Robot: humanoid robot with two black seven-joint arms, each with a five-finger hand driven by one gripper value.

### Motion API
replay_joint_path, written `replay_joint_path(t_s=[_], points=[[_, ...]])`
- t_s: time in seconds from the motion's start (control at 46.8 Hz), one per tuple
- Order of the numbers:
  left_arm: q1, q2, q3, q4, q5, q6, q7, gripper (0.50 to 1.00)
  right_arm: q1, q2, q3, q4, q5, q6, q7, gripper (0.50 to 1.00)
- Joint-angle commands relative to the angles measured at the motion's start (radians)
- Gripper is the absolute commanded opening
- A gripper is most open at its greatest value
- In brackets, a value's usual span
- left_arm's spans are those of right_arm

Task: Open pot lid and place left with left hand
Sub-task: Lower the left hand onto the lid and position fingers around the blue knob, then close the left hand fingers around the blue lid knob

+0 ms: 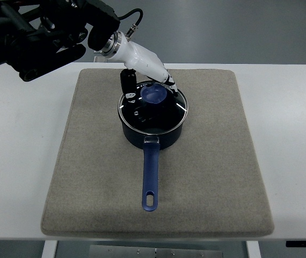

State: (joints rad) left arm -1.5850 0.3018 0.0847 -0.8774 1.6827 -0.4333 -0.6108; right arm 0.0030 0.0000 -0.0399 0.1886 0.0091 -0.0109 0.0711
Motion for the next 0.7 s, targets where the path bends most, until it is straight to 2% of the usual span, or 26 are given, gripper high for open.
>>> replay_joint_path(t_s=[0.0, 0.149, 0.299, 0.683], points=[[0.0, 0.0, -0.002, 0.0, -0.005, 0.025, 0.0, 0.934, 0.0, 0.0, 0.0, 0.0, 0.0, 0.0, -0.001, 0.917], [0.002, -0.001, 0.0, 0.0, -0.006, 0.041, 0.0, 0.93, 0.0, 0.0, 0.0, 0.0, 0.0, 0.0, -0.001, 0.917], [0.013, -0.001, 0.001, 0.001, -0.006, 0.041, 0.0, 0.9, 0.0, 0.0, 0.0, 0.0, 0.0, 0.0, -0.001, 0.917], [0.017, -0.007, 0.003, 0.003, 0.003, 0.016, 0.0, 0.898, 0.0, 0.0, 0.0, 0.0, 0.0, 0.0, -0.001, 0.917]])
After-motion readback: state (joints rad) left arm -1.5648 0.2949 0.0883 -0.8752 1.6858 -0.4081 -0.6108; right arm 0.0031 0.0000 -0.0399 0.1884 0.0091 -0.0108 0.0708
